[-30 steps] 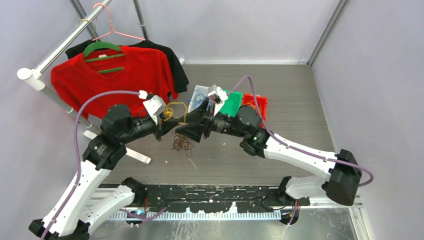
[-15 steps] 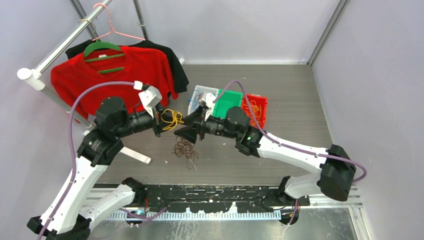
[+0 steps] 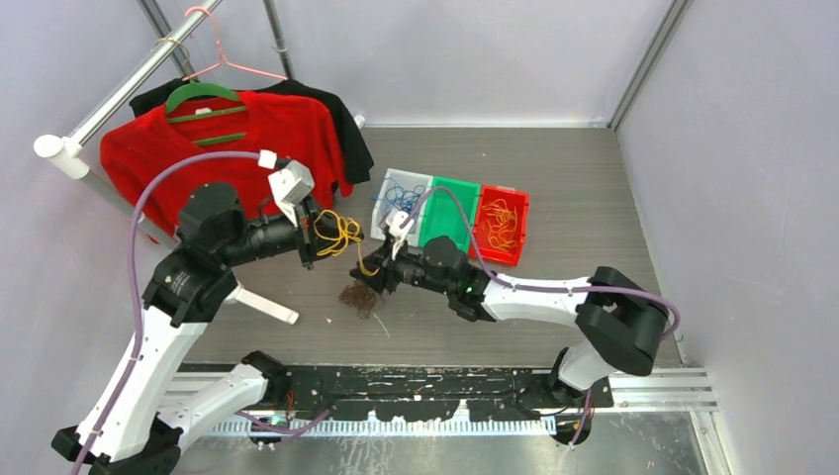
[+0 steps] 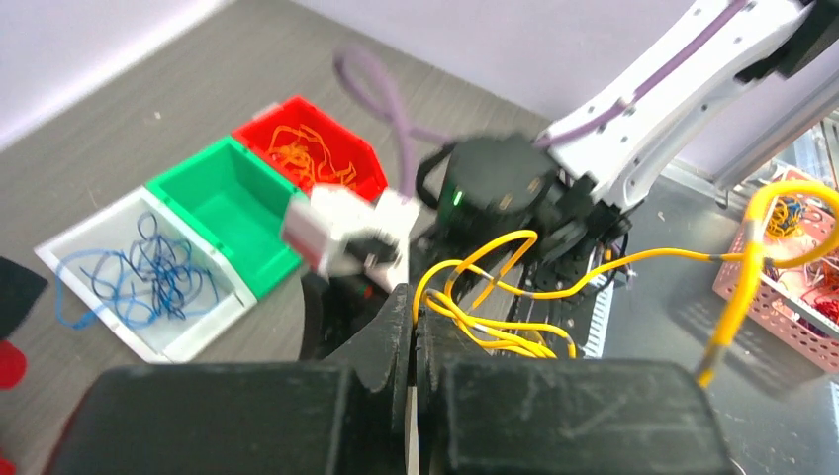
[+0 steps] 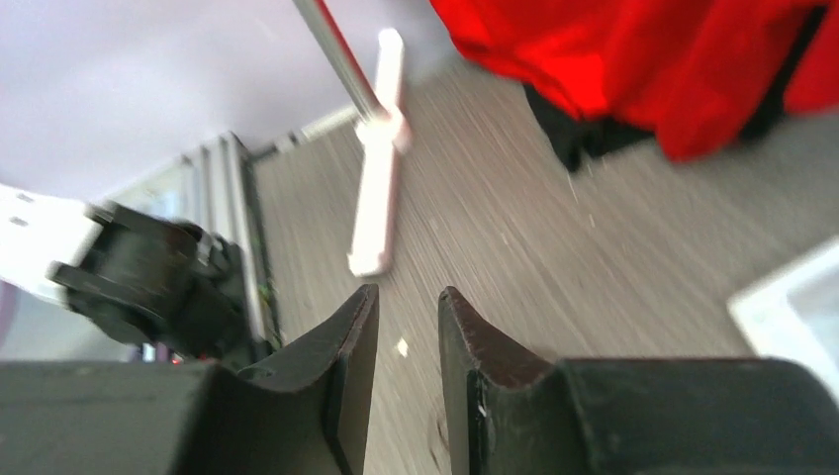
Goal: Untangle the cables
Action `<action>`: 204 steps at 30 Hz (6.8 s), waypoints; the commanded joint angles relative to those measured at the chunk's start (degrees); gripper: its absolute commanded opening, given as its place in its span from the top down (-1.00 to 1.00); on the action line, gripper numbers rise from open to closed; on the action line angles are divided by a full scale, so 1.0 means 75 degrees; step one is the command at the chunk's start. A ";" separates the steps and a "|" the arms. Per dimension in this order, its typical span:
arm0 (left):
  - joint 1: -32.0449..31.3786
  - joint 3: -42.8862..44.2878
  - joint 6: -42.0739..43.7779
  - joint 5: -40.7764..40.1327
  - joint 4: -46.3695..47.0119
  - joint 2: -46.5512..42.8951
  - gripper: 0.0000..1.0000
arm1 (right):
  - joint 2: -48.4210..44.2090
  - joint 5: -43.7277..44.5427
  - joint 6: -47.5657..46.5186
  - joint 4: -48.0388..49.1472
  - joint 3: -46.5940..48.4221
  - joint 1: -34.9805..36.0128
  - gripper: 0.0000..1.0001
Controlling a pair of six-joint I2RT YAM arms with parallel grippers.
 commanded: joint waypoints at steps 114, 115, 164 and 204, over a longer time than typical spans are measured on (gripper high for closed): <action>0.0220 -0.2576 0.6982 -0.1741 -0.1556 0.4060 0.41 | -0.3087 0.1838 0.1833 -0.4623 -0.0442 -0.3210 -0.40; 0.0224 -0.2549 0.6978 -0.1748 -0.1569 0.4087 0.62 | -0.3066 0.1813 0.1823 -0.4591 -0.0454 -0.3084 -0.36; 0.0224 0.0916 0.2372 0.1337 -0.4309 0.2035 1.00 | 0.0258 0.2585 0.1174 0.1192 -0.0357 0.0972 -0.61; 0.0224 0.6282 0.2162 -0.1736 -0.2584 0.2440 1.00 | 0.1675 0.4508 0.1794 0.2967 -0.3014 0.0916 -0.26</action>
